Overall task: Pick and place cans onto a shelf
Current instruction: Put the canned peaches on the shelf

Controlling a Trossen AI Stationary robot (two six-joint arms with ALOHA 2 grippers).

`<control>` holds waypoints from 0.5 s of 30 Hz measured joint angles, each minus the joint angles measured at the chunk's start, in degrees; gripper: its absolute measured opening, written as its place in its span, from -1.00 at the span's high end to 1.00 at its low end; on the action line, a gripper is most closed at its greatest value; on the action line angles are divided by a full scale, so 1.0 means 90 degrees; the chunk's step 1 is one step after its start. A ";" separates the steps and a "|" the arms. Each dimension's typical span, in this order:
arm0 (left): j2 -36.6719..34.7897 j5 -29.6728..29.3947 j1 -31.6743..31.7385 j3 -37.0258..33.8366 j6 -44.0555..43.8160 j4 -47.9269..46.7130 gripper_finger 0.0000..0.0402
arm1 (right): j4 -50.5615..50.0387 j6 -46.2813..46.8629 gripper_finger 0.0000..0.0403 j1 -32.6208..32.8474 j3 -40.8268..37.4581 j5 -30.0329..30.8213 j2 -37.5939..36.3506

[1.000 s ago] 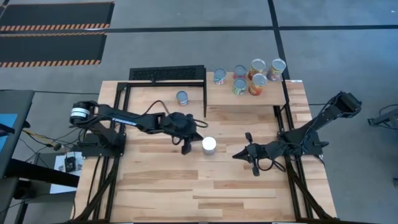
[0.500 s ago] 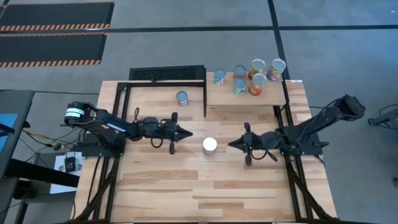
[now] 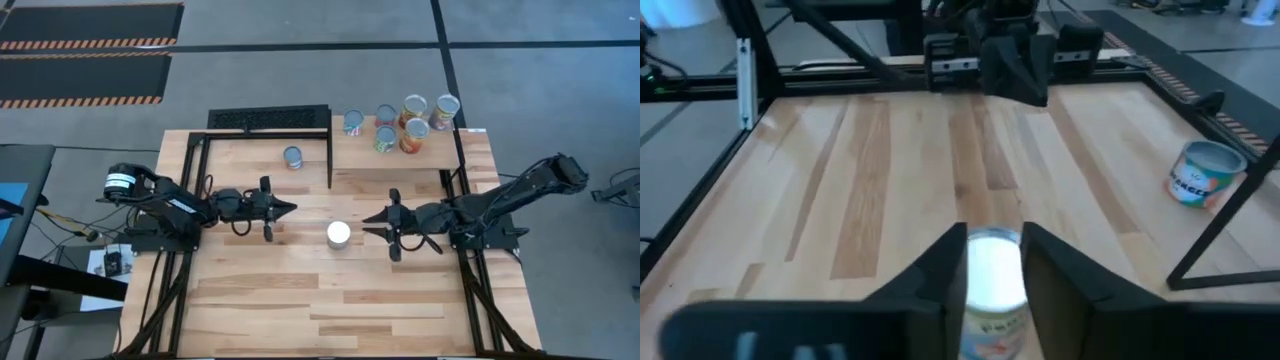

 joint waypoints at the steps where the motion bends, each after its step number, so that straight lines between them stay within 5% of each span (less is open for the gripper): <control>1: -0.0002 -0.0027 0.0002 -0.0047 0.0002 0.0051 1.00 | -0.0040 0.0034 0.34 0.0002 0.0074 0.0065 0.0052; 10: 0.0000 -0.0011 0.0002 -0.0039 0.0080 0.0128 1.00 | -0.1154 0.0067 -0.17 -0.0214 0.1243 0.0030 0.1384; 15: 0.0000 0.0012 0.0000 -0.0039 -0.0048 0.0059 1.00 | -0.2355 -0.0020 -0.20 -0.0253 0.2248 -0.0324 0.2246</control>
